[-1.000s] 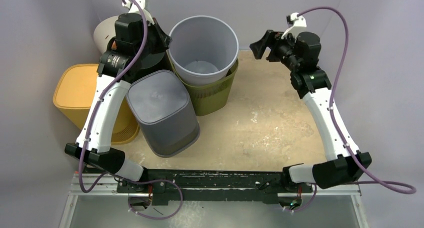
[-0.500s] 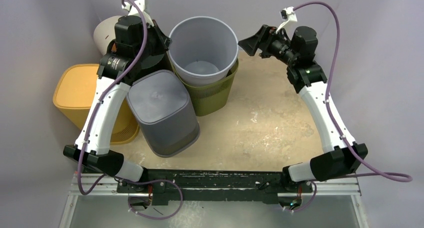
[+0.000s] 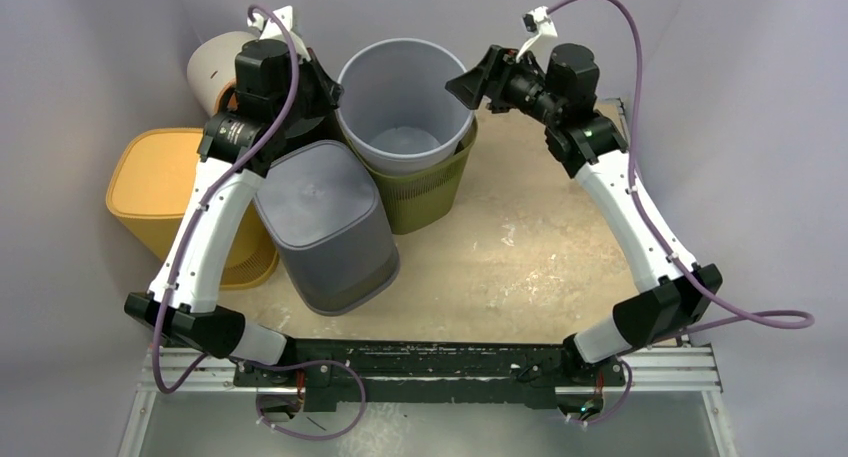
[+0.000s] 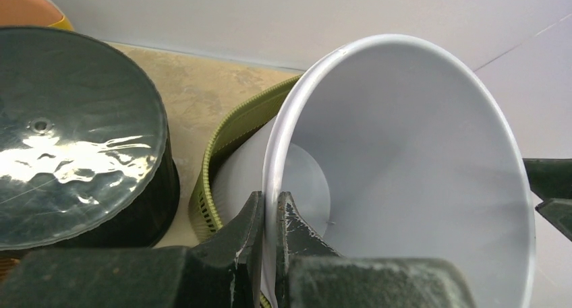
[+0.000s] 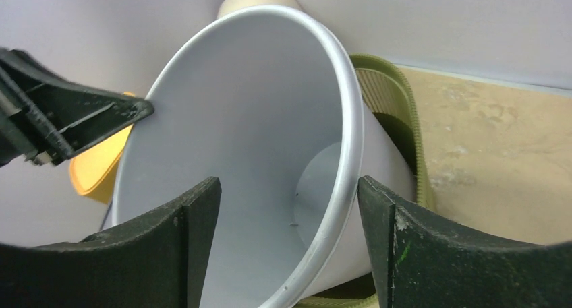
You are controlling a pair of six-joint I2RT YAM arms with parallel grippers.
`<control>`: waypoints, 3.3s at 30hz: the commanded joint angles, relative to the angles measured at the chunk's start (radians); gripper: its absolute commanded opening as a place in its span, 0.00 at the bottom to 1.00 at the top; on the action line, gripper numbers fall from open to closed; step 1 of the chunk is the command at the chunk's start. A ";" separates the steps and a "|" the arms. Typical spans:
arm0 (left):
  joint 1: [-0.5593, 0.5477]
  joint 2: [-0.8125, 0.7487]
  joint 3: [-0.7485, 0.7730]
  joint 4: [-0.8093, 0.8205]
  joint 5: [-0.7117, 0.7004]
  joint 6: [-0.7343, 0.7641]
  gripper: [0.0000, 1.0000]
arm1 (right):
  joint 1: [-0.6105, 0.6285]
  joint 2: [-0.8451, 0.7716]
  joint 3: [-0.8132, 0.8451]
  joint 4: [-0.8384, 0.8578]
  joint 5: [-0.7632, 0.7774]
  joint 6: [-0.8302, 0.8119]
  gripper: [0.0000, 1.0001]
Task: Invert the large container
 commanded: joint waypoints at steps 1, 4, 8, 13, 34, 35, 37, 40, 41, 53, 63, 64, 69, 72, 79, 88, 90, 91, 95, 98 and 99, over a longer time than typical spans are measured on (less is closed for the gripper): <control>-0.021 -0.064 -0.008 0.099 0.063 -0.031 0.00 | 0.050 0.019 0.089 -0.056 0.119 -0.027 0.74; -0.023 -0.071 -0.015 0.100 0.067 -0.034 0.00 | 0.062 0.016 0.096 -0.114 0.248 -0.051 0.73; -0.024 -0.078 -0.012 0.097 0.069 -0.034 0.00 | 0.063 0.010 0.077 -0.139 0.320 -0.066 0.73; -0.026 -0.088 -0.006 0.095 0.070 -0.038 0.00 | 0.067 0.031 0.075 -0.152 0.324 -0.078 0.63; -0.027 -0.230 -0.090 0.052 0.050 0.048 0.53 | 0.068 -0.068 0.185 -0.040 0.269 -0.081 0.00; -0.027 -0.245 -0.104 0.048 0.039 0.050 0.55 | 0.068 -0.074 0.194 -0.026 0.267 -0.080 0.00; -0.027 -0.280 -0.139 0.041 0.018 0.053 0.56 | 0.067 -0.084 0.212 0.002 0.262 -0.076 0.00; -0.027 -0.335 -0.212 0.032 -0.014 0.062 0.58 | 0.068 -0.101 0.225 0.059 0.260 -0.064 0.00; -0.026 -0.352 -0.236 0.026 -0.026 0.064 0.59 | 0.067 -0.106 0.229 0.080 0.255 -0.060 0.00; -0.026 -0.467 -0.386 -0.026 -0.102 0.096 0.63 | 0.063 -0.185 0.382 0.074 0.464 -0.162 0.00; -0.026 -0.512 -0.424 -0.044 -0.093 0.101 0.66 | 0.063 -0.400 0.070 0.146 1.090 -0.453 0.00; -0.027 -0.514 -0.427 -0.044 -0.090 0.099 0.66 | 0.063 -0.416 0.041 0.152 1.136 -0.475 0.00; -0.026 -0.536 -0.449 -0.043 -0.088 0.094 0.67 | 0.063 -0.474 -0.096 0.164 1.258 -0.537 0.00; -0.027 -0.539 -0.459 -0.042 -0.078 0.088 0.67 | 0.063 -0.500 -0.186 0.153 1.293 -0.529 0.00; -0.027 -0.549 -0.478 -0.052 -0.069 0.086 0.68 | 0.060 -0.526 -0.363 -0.007 1.225 -0.332 0.00; -0.026 -0.556 -0.492 -0.067 -0.068 0.092 0.69 | -0.030 -0.597 -0.577 -0.109 1.021 -0.093 0.00; -0.026 -0.556 -0.497 -0.070 -0.073 0.095 0.69 | -0.046 -0.613 -0.620 -0.127 0.991 -0.057 0.00; -0.027 -0.555 -0.498 -0.071 -0.074 0.098 0.69 | -0.055 -0.617 -0.634 -0.139 0.980 -0.045 0.01; -0.026 -0.548 -0.499 -0.067 -0.072 0.102 0.70 | -0.079 -0.615 -0.647 -0.186 0.965 -0.019 0.40; -0.027 -0.547 -0.509 -0.059 -0.066 0.097 0.70 | -0.080 -0.603 -0.597 -0.231 0.975 -0.026 0.63; -0.027 -0.547 -0.512 -0.057 -0.064 0.095 0.70 | -0.081 -0.602 -0.573 -0.244 0.974 -0.038 0.66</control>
